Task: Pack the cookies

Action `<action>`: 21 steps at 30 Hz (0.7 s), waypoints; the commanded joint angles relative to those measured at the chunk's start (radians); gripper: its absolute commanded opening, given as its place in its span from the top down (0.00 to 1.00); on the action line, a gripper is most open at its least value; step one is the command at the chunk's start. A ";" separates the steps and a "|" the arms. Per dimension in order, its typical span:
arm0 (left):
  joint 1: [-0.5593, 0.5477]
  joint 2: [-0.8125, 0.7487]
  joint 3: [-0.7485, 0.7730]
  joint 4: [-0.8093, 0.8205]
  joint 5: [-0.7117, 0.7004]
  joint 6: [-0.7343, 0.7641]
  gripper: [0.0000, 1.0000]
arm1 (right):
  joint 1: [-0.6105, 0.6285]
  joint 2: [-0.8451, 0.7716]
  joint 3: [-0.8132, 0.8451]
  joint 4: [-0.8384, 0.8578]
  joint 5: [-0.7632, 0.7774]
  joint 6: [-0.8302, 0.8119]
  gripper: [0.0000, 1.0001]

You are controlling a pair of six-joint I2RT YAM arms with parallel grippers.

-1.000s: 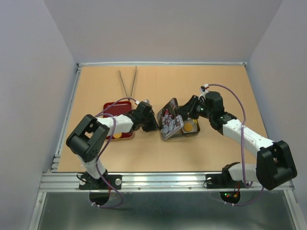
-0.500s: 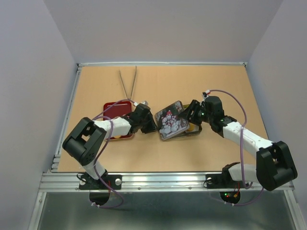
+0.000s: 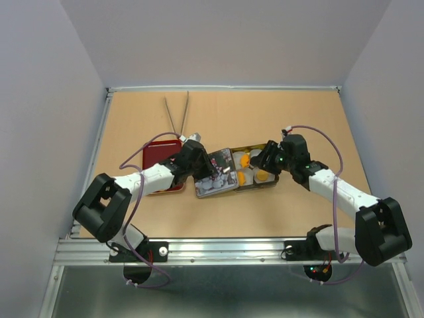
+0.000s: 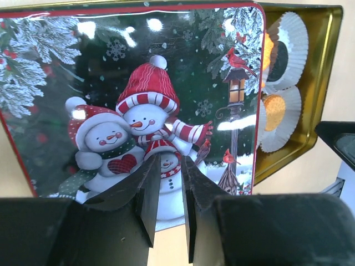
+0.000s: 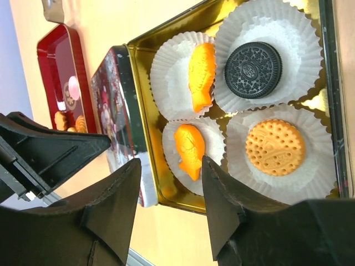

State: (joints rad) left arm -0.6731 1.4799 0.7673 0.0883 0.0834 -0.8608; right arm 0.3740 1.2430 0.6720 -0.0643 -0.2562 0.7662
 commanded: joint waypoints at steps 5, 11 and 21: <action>-0.006 0.036 -0.023 0.034 -0.007 0.006 0.67 | -0.003 -0.023 0.012 -0.006 -0.001 -0.041 0.47; -0.006 0.065 -0.045 0.093 0.016 0.005 0.67 | -0.003 0.007 0.026 0.041 -0.146 -0.016 0.46; -0.006 0.071 -0.034 0.116 0.033 0.009 0.67 | -0.003 0.113 0.041 0.121 -0.216 0.010 0.42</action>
State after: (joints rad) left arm -0.6731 1.5440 0.7406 0.1837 0.1059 -0.8619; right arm 0.3740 1.3346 0.6735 -0.0051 -0.4393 0.7712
